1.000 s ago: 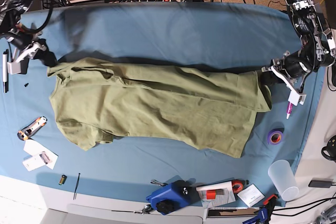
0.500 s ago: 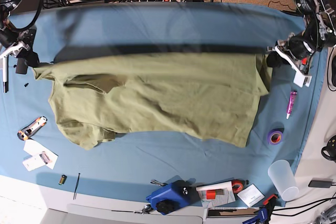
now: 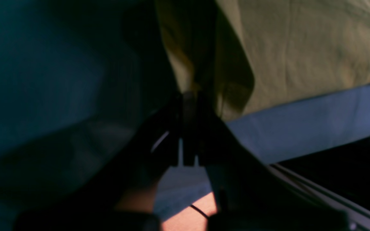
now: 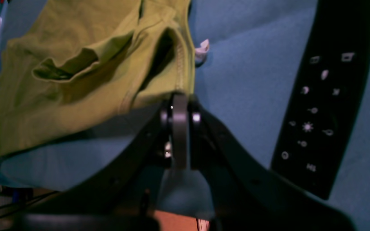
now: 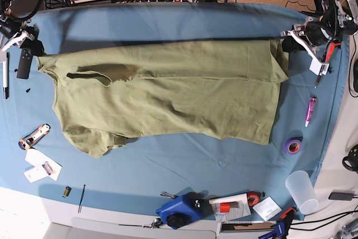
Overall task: Layout the t-shirt on the table in an organized manner, then fold the t-shirt properly
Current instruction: 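Grasp the shirt's collar end with the right gripper and pull both ends taut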
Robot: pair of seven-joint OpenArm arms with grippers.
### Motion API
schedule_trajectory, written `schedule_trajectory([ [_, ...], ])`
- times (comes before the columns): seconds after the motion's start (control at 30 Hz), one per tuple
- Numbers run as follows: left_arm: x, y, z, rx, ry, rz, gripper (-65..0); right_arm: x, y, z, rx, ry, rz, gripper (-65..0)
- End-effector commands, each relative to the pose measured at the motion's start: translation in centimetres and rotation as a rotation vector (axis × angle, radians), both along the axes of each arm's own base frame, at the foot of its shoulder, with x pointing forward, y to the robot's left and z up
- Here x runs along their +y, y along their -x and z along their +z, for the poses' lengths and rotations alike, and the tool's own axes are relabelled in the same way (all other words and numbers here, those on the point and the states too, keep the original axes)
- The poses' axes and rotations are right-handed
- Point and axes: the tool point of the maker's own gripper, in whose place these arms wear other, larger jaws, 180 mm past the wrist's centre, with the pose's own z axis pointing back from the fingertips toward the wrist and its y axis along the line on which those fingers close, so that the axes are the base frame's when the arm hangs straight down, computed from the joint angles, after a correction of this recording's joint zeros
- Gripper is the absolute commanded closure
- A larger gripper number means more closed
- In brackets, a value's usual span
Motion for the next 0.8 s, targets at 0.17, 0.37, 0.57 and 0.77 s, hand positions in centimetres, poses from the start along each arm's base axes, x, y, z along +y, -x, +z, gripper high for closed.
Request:
schedule_trajectory([
  [0.17,1.0,-0.4,1.2,-0.035,-0.023,0.004,0.0,-1.0,-0.5,1.7,-0.045,0.032,-0.003,0.0],
  [0.37,3.0,-0.4,1.7,-0.050,-0.052,0.052,0.0,-1.0,0.8,0.9,-0.001,0.032,-0.004,0.0],
  [0.57,2.9,-0.5,1.8,-0.059,-0.052,0.049,-2.9,-0.9,0.7,0.8,-0.004,0.030,-0.004,0.0],
  [0.77,2.8,0.1,1.5,-0.032,-0.059,0.020,-19.0,-1.0,0.6,1.2,-0.015,0.026,-0.001,-1.0],
])
